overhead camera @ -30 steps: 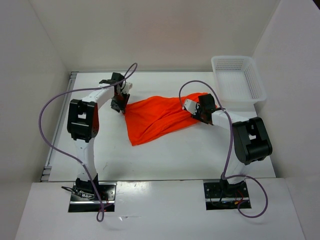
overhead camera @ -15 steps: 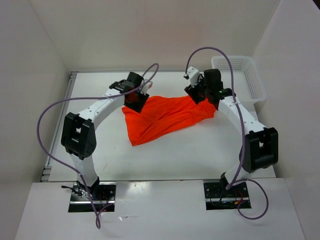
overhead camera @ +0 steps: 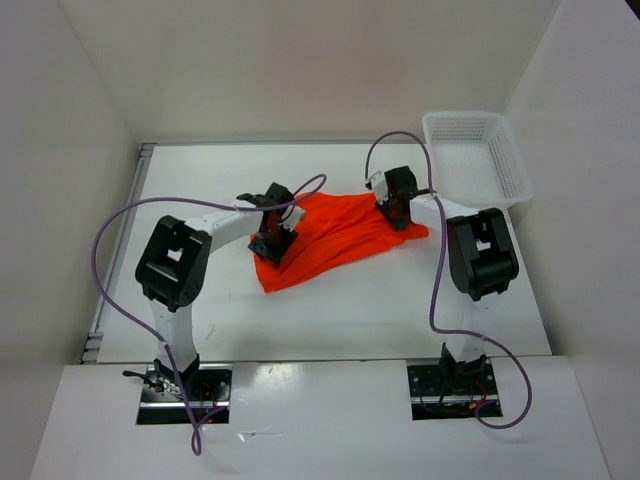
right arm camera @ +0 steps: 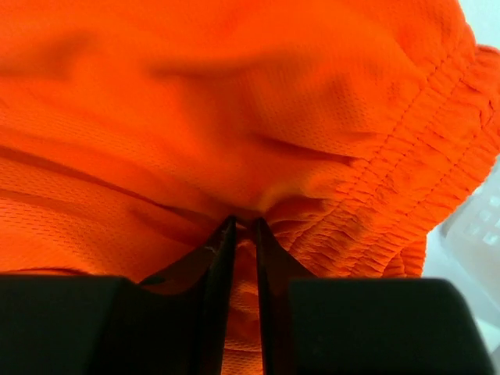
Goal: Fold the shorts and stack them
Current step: Fold the shorts
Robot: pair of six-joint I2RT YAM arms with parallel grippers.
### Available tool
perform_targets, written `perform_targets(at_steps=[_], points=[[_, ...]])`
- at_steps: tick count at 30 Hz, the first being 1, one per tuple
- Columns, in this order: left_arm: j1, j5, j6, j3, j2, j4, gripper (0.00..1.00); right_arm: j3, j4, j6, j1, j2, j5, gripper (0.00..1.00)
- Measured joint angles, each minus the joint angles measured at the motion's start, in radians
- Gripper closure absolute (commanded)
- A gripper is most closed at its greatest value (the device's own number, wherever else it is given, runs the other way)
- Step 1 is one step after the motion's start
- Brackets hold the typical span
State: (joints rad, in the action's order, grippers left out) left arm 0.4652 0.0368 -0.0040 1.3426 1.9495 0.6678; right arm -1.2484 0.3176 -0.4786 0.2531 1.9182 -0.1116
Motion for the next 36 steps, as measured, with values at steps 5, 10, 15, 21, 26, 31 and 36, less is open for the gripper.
perform_targets(at_steps=[5, 10, 15, 21, 26, 31, 36], points=[[-0.013, -0.008, -0.003, -0.113, -0.074, -0.088, 0.42, 0.076, -0.023, -0.021, 0.017, -0.034, -0.061, 0.84], [-0.042, -0.010, -0.009, -0.247, -0.166, -0.171, 0.42, 0.215, 0.010, -0.013, 0.077, -0.145, -0.076, 0.84], [-0.093, -0.004, -0.026, -0.290, -0.199, -0.190, 0.42, 0.306, 0.097, 0.031, 0.156, -0.258, -0.035, 0.82], [-0.168, 0.012, -0.026, -0.237, -0.171, -0.141, 0.42, 0.282, 0.169, 0.089, 0.142, -0.301, 0.000, 0.63], [-0.183, 0.040, -0.020, -0.185, -0.166, -0.054, 0.42, 0.144, 0.204, 0.148, 0.060, -0.326, 0.043, 0.61], [-0.175, 0.058, -0.018, -0.140, -0.229, 0.016, 0.41, 0.135, 0.281, 0.160, -0.011, -0.377, 0.088, 0.54], [-0.130, 0.050, -0.018, -0.207, -0.353, 0.072, 0.41, 0.168, 0.367, 0.148, -0.126, -0.377, 0.194, 0.47]])
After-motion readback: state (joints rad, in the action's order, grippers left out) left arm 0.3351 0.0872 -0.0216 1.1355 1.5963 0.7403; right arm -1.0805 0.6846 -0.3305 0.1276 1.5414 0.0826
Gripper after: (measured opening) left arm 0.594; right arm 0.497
